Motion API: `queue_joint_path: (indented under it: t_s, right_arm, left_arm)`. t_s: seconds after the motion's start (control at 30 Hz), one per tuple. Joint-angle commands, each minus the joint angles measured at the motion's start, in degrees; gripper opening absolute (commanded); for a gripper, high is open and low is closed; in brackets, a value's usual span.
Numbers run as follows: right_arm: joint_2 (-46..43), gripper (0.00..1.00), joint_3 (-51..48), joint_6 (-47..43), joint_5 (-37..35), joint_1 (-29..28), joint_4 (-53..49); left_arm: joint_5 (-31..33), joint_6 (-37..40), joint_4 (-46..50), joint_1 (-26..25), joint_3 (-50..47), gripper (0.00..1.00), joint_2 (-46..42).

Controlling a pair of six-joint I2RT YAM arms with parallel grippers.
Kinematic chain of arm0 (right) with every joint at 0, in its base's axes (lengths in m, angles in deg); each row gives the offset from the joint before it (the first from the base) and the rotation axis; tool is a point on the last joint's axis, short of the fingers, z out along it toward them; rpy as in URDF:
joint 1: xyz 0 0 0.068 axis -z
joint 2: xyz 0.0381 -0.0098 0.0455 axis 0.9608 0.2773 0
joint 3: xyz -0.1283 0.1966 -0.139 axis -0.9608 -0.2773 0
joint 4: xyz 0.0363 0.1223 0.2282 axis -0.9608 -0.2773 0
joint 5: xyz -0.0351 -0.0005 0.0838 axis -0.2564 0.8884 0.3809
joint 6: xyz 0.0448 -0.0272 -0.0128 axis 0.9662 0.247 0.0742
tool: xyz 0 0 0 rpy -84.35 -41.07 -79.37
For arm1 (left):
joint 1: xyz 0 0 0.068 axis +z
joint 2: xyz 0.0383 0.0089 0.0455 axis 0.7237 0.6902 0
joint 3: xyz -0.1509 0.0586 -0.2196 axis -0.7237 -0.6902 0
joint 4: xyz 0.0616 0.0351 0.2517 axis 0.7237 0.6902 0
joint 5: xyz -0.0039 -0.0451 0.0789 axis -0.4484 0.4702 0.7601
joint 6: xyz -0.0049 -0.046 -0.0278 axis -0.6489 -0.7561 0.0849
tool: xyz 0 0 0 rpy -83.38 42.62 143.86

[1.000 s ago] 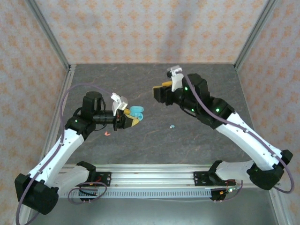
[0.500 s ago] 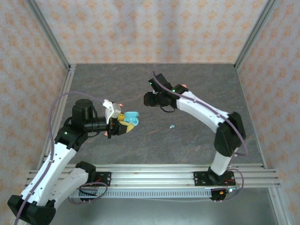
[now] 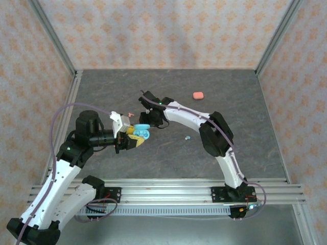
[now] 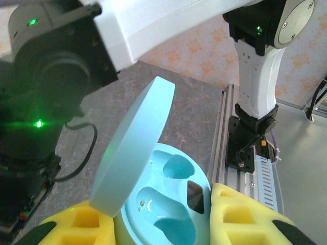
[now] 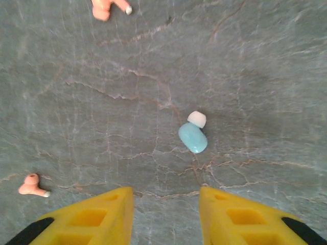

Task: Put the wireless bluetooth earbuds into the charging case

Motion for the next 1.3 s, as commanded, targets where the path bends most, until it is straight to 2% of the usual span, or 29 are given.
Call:
queue_joint_path:
  t_s: [0.0, 0.47, 0.73, 1.07, 1.27]
  right_arm:
    - [1.97, 0.39, 2.67, -1.58, -3.02, 0.33, -4.18]
    - [9.5, 0.39, 10.77, -5.51, -5.95, 0.11, -7.35]
    - [14.66, 0.39, 17.29, -8.84, -6.79, -0.11, -12.38]
    - [13.2, 0.18, 16.62, -13.74, -8.91, -0.11, -15.3]
    - [4.6, 0.12, 5.93, -21.84, -9.16, 0.95, -17.53]
  left_arm:
    - [0.62, 1.34, 0.38, 0.52, 0.65, 0.08, -0.38]
    - [1.59, 1.63, 0.66, 0.49, 0.03, 0.08, -0.71]
    - [2.35, 1.82, 1.0, 0.49, -0.05, 0.08, -0.87]
    - [3.09, 1.99, 0.92, 0.52, -0.06, 0.08, -0.82]
    - [3.36, 2.01, 0.75, 0.49, 0.07, 0.08, -0.68]
